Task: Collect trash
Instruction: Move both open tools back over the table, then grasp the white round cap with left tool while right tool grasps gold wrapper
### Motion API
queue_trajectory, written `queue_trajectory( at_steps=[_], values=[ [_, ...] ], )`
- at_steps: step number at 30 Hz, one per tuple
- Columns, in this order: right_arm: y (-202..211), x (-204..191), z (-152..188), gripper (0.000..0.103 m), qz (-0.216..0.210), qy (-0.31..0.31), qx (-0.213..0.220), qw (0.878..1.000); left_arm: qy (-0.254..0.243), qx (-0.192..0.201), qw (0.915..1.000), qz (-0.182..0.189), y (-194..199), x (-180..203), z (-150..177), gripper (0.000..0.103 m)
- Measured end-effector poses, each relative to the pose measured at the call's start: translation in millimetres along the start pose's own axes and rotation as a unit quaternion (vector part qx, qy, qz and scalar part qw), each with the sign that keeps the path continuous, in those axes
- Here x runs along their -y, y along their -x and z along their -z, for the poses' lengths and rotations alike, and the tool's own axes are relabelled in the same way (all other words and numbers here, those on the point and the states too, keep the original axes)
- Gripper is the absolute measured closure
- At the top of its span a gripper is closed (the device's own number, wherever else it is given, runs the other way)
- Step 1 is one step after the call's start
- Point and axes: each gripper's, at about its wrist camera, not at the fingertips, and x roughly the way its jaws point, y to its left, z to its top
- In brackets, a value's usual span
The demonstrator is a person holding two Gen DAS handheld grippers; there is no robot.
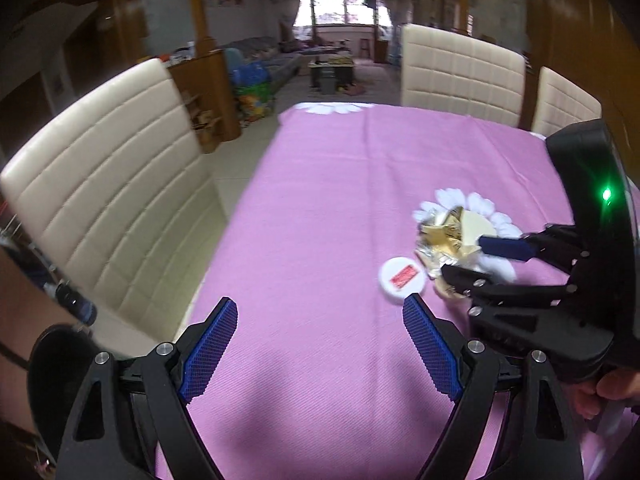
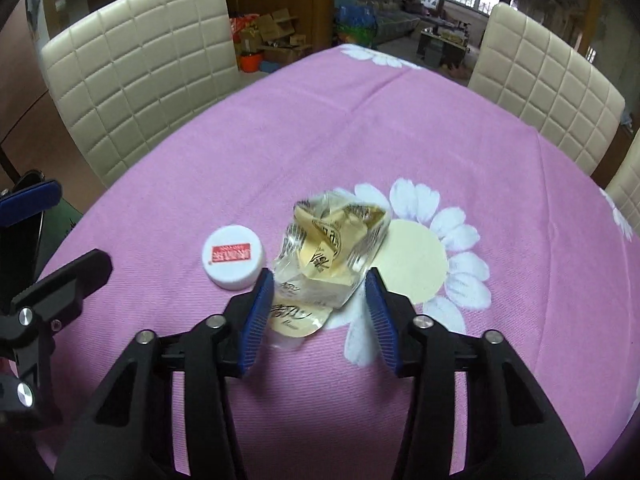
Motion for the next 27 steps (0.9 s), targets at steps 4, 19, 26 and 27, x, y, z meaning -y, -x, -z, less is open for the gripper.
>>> queue_trajectory(
  at_steps=[4, 19, 26, 27],
  values=[
    [-6.7, 6.7, 7.9, 0.077, -0.015, -0.004, -0.001, 1.000, -0.019, -0.011, 0.9996, 0.016, -17.8, 14.4, -5.0, 0.020],
    [0.3, 49.3, 9.5, 0.084, 0.034, -0.042, 0.019, 0.998, -0.038, -0.056, 0.9962, 0.055, -71.7, 46.1, -20.2, 0.065],
    [6.7, 37.8, 4.1, 0.084, 0.027, -0.038, 0.024, 0.999, -0.022, -0.035, 0.9975, 0.058, -52.3, 32.2, -21.1, 0.065],
    [8.5, 34.8, 3.5, 0.084, 0.026, -0.035, 0.025, 0.999, -0.019, -0.032, 0.9978, 0.055, -49.6, 30.3, -21.7, 0.065]
  ],
)
